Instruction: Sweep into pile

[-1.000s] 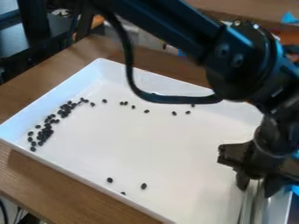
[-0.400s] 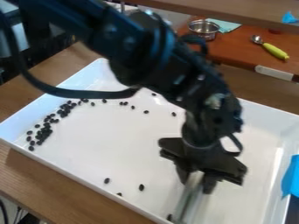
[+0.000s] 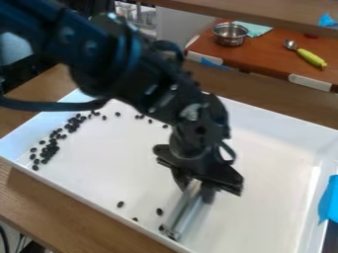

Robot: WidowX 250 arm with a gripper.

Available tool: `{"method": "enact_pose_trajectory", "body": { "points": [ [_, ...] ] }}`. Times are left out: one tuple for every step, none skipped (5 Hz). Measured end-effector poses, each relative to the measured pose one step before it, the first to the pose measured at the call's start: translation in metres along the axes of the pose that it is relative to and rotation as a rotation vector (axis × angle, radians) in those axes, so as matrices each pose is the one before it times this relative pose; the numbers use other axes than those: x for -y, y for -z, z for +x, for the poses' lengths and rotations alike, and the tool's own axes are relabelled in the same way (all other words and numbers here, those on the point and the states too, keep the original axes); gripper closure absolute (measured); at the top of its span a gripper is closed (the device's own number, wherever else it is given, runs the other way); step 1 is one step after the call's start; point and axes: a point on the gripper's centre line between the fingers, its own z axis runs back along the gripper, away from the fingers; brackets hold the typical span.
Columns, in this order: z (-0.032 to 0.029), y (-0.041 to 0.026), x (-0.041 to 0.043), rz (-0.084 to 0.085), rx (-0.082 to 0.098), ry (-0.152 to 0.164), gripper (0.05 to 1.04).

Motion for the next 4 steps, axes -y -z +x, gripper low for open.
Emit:
{"method": "enact_pose_trajectory", "body": {
  "points": [
    [-0.00359, -0.00142, -0.02659, 0.0251, -0.0006, 0.0210, 0.705],
    [-0.00385, -0.00087, -0.02552, 0.0404, -0.0323, 0.0412, 0.705],
    [-0.00594, -0.00002, -0.02898, 0.0530, -0.0677, 0.0271, 0.705],
    [-0.00236, 0.00273, -0.02590, 0.0291, -0.0172, 0.0008, 0.705]
  ]
}}
